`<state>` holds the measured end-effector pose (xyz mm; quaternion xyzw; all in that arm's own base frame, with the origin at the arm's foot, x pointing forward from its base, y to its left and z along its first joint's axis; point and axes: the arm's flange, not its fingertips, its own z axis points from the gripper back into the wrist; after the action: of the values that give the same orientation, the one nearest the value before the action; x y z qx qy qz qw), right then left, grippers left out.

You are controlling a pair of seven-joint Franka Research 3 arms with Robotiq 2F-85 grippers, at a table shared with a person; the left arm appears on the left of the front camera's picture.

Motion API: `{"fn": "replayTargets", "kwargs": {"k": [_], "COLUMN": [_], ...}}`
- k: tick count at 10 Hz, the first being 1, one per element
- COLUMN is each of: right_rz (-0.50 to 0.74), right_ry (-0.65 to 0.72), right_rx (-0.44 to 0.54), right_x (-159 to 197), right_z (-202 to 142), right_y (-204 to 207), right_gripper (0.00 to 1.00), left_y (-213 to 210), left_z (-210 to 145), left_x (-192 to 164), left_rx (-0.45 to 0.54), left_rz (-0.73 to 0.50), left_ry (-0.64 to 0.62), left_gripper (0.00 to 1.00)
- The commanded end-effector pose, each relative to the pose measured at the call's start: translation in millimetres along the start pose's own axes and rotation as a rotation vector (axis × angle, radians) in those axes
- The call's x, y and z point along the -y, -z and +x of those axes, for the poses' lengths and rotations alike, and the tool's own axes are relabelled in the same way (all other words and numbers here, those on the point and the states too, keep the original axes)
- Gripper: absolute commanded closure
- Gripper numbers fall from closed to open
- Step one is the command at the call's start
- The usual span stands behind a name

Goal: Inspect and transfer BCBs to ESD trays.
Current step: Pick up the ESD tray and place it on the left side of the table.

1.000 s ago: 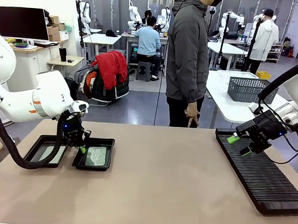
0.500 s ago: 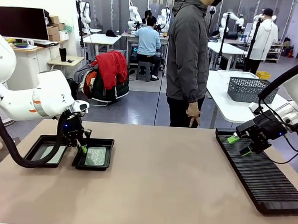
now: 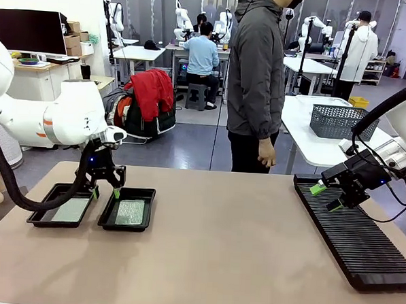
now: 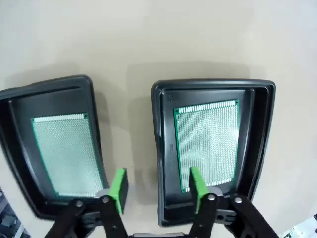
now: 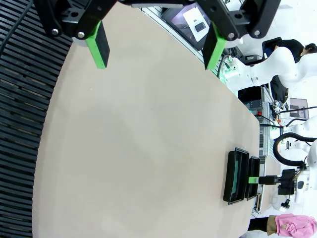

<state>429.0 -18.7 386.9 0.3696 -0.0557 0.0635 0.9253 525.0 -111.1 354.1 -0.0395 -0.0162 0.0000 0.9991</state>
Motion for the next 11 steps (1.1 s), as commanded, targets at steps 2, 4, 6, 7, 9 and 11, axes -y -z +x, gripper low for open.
{"fn": "replayTargets", "kwargs": {"k": [2, 4, 6, 7, 9, 11], "right_rz": [-0.011, -0.011, -0.011, -0.011, -0.011, -0.011], "right_ry": [0.017, 0.017, 0.017, 0.017, 0.017, 0.017], "right_rx": [0.010, 0.010, 0.010, 0.010, 0.010, 0.010], "right_x": [-1.7, -1.7, -1.7, -1.7, -1.7, -1.7], "right_z": [-1.7, -1.7, -1.7, -1.7, -1.7, -1.7], "right_y": [1.1, 1.1, 1.1, 1.1, 1.1, 1.1], "right_gripper": [0.00, 0.00, 0.00, 0.00, 0.00, 0.00], "left_y": [-39.5, -60.9, -79.8, -85.0, -89.2, -89.6], "left_z": [-17.6, -29.6, -37.6, -38.7, -38.2, -35.7], "left_x": [11.0, 9.1, 6.6, 5.4, 4.5, 6.5], "left_rx": [-0.005, 0.003, 0.014, 0.014, 0.005, 0.015], "left_rz": [0.121, 0.163, 0.181, 0.181, 0.169, 0.154], "left_ry": [-0.006, -0.011, -0.024, -0.029, -0.020, -0.006], "left_gripper": [0.02, 0.00, 0.00, 0.00, 0.00, 0.00]}}
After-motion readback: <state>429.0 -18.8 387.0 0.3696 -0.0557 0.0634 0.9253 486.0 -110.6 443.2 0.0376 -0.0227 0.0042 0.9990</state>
